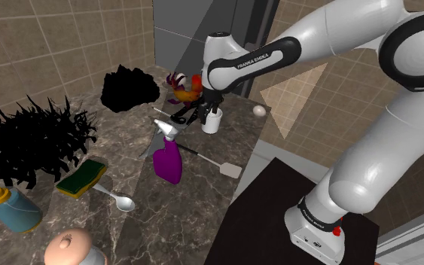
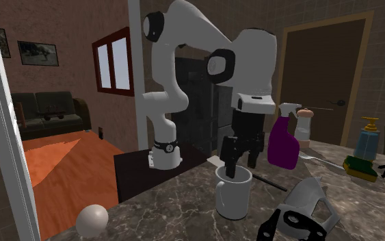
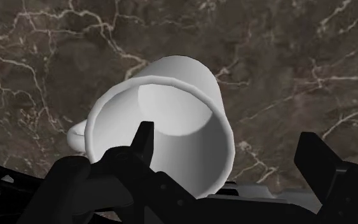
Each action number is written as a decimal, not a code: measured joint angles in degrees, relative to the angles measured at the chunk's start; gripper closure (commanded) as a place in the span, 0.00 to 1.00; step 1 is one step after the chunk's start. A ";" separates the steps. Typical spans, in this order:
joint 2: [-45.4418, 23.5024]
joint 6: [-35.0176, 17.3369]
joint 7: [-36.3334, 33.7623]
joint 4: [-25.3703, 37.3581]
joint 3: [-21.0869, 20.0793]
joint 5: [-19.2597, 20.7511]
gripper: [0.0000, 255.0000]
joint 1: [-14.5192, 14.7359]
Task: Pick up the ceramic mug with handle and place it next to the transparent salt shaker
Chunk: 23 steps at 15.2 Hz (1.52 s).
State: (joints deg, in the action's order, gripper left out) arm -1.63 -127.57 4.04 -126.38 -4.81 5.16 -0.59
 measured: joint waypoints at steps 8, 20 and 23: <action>-1.67 -2.79 -0.26 -1.11 0.10 0.40 0.00 -0.08; -1.69 -2.80 -0.26 -1.11 0.10 0.40 1.00 -0.08; -0.74 -1.14 -0.04 -0.38 0.07 0.16 1.00 -0.07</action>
State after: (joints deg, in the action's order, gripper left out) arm -2.37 -128.70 4.00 -126.76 -4.74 5.32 -0.66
